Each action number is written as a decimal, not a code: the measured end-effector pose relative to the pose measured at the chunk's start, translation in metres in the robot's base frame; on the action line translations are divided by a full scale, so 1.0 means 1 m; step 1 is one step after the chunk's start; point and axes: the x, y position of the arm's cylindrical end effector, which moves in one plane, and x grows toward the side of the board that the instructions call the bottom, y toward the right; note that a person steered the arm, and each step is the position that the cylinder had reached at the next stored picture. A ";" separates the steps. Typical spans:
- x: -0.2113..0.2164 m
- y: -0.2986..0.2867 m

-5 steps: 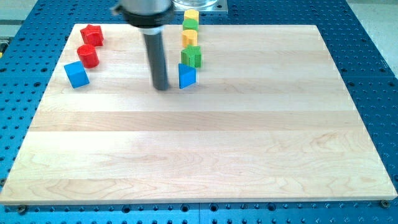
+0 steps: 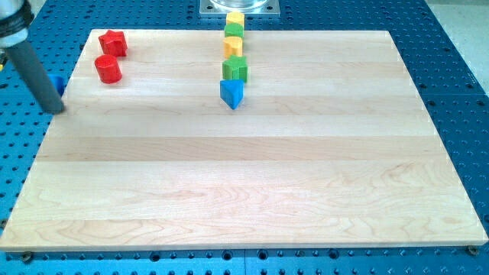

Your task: Place the red circle at the bottom of the blue triangle

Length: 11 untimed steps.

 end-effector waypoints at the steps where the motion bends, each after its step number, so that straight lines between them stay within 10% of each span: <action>1: -0.050 0.003; 2: -0.075 0.035; 4: 0.058 0.120; 6: -0.060 0.087; 7: 0.011 0.187; 11: 0.096 0.226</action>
